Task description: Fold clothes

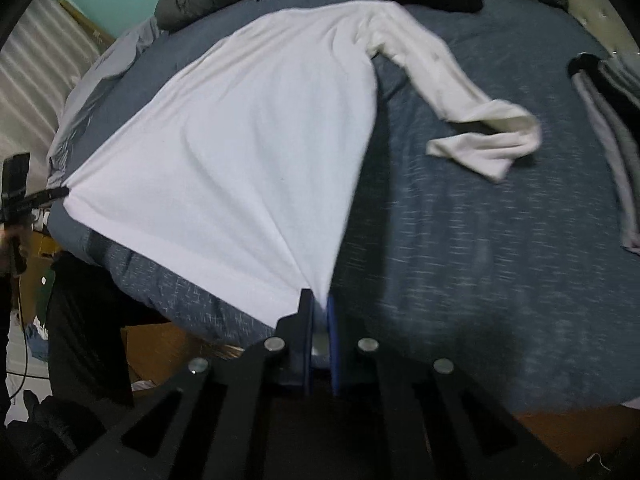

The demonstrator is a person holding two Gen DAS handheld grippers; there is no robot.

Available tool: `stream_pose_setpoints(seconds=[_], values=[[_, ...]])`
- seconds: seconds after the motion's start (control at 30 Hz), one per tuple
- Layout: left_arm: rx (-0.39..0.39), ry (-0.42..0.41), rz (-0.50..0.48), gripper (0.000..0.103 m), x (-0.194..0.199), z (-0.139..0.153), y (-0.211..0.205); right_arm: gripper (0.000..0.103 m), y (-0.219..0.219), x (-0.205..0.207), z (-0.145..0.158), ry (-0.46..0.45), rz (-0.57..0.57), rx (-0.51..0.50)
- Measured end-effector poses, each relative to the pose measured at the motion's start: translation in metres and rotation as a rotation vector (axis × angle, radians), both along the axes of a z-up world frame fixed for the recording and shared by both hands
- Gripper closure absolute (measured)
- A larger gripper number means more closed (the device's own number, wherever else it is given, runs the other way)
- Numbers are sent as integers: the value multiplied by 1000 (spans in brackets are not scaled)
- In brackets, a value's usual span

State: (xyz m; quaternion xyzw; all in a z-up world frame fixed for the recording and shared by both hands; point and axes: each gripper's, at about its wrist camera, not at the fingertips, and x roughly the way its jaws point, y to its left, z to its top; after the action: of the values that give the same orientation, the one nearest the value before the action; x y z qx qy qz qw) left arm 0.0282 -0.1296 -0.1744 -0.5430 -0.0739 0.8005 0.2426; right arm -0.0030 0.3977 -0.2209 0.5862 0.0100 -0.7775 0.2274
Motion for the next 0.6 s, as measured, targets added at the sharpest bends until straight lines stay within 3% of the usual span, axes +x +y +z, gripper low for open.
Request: stream_pose_setpoints(seconds=[0.13,0.4,0.5,0.6], values=[[-20,-37,-50,98,8,-15,23,97,22,2,1,-17,-60,20],[-61,-157,-33,98,11,-74,27,97,31,2,-46,-79,-106,45],[-62,-175,-16,98,12,-82,21,97,27,2,-57,-85,-95,66],[-9,-171,15,98,11,-73,12,97,31,1,-52,-82,-106,27]])
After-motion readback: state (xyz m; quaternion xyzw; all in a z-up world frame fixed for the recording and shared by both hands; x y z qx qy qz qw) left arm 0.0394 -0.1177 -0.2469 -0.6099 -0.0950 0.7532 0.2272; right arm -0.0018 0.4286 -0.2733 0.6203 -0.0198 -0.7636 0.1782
